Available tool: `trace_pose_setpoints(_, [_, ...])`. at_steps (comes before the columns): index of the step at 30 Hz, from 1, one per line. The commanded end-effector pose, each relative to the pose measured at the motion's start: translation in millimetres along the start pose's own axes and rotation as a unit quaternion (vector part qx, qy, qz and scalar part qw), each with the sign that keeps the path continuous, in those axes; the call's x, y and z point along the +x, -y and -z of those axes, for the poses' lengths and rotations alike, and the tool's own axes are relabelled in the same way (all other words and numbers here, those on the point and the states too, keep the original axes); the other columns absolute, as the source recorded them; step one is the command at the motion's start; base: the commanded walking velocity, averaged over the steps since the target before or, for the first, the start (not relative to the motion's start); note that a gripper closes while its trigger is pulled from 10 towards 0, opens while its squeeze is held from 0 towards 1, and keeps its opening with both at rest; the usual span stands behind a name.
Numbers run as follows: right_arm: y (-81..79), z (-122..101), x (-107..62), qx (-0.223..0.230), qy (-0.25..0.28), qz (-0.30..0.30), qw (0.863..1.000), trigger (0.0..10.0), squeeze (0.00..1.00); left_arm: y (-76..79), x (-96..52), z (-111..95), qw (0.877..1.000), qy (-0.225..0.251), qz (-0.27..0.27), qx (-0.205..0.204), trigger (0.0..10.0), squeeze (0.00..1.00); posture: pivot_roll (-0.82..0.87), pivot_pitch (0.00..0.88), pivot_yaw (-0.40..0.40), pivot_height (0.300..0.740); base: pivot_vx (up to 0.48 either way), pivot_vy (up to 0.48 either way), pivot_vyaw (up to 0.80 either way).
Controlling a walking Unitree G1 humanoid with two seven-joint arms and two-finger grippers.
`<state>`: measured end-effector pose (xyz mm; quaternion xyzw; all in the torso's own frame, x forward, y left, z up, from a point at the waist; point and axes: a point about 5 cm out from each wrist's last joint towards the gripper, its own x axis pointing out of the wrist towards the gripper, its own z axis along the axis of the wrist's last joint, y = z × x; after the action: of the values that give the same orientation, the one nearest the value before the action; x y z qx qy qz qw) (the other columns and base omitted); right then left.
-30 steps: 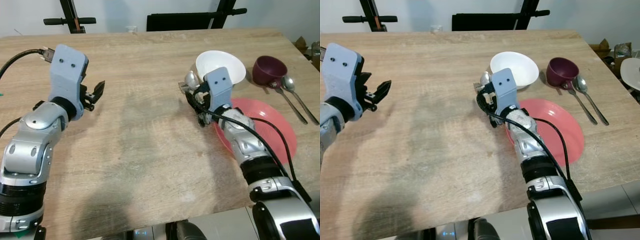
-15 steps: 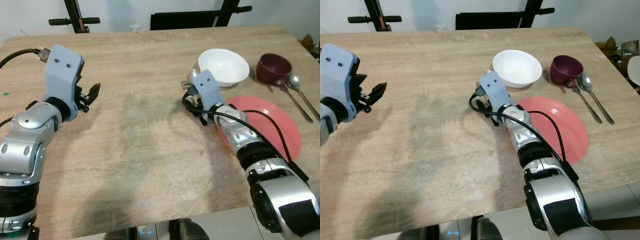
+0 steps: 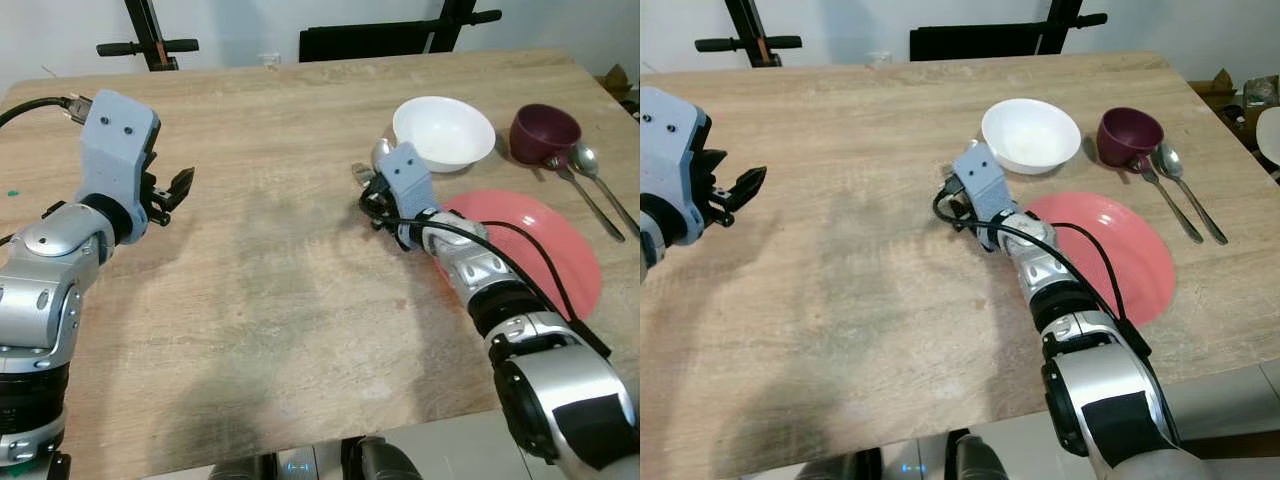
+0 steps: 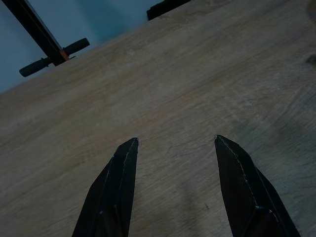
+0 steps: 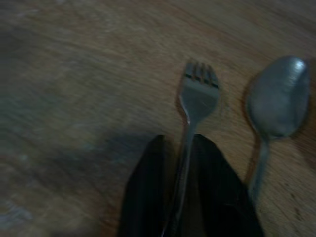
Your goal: Setting the table
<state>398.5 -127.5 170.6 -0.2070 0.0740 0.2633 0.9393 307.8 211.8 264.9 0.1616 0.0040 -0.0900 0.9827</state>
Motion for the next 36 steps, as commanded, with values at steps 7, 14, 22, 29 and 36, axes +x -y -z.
trace_pose_setpoints(7, [-41.5,44,-0.4,0.034,-0.071,-0.098,0.992,0.0,0.0,-0.6,1.4,2,1.0,-0.01,0.001,-0.005,10.0,0.0,0.07,0.184,0.102,0.74,0.0,0.0,0.0])
trace_pose_setpoints(14, [-55.0,17,2.5,0.069,0.008,-0.11,0.992,0.0,0.0,1.0,4.3,-1,1.0,-0.004,0.001,-0.008,10.0,0.0,0.08,0.183,0.097,0.74,0.0,0.0,0.0])
trace_pose_setpoints(22, [-50.4,-72,-18.1,0.227,0.22,-0.113,0.942,4.2,0.0,9.7,7.4,-3,1.0,0.002,0.006,-0.018,10.0,0.0,0.08,0.17,0.08,0.74,0.0,0.0,0.0])
trace_pose_setpoints(29, [-48.4,-89,-35.3,0.23,0.261,-0.085,0.934,10.0,0.0,11.1,8.7,-1,1.0,-0.001,0.009,-0.019,10.0,0.0,0.07,0.167,0.092,0.74,0.0,0.0,0.0])
trace_pose_setpoints(36, [-46.2,-85,-52.4,0.285,0.286,-0.052,0.913,10.0,0.0,8.4,10.1,-3,1.0,0.006,0.0,-0.021,10.0,0.0,0.06,0.151,0.088,0.74,0.0,0.0,0.0])
